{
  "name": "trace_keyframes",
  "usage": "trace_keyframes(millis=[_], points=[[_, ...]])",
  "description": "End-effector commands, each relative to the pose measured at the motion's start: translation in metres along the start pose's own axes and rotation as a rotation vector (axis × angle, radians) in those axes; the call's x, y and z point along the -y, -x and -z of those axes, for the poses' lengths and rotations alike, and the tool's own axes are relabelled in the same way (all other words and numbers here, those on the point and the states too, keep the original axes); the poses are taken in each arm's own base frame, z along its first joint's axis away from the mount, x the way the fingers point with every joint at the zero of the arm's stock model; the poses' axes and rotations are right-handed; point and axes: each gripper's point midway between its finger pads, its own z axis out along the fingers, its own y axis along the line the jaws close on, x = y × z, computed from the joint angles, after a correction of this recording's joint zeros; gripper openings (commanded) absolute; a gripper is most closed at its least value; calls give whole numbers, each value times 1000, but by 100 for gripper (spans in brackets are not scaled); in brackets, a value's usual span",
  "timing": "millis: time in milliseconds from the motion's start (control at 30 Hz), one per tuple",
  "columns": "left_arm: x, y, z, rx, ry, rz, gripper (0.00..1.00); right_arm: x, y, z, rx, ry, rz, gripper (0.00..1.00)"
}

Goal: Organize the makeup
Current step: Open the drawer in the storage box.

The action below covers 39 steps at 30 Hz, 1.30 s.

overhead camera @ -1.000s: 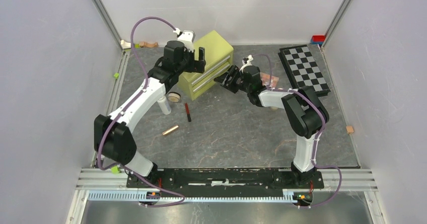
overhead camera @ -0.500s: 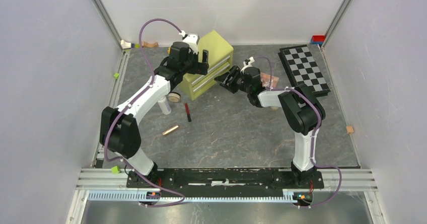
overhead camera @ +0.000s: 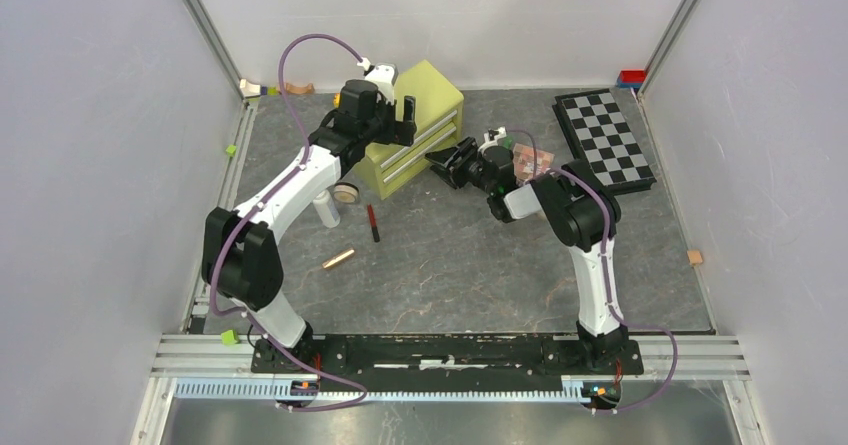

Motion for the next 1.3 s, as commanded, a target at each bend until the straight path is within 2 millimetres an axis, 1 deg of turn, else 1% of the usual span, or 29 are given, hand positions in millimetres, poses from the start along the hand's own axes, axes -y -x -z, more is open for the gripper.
trace_keyframes(millis=[0,367,767,1033,1267], points=[[-1,-8,-3,-45,11,48,100,-31,12,-6,37,148,-32,59],[-1,-9,-5,-53,11,47,100,-36,18,-17,53,204,-64,59],[-2,-10,-7,-59,13,46,99,-27,21,-28,51,179,-90,59],[-1,-10,-7,-60,11,47,99,-22,21,-35,53,162,-82,53],[0,-11,-8,-65,5,49,98,-17,23,-39,60,145,-61,52]])
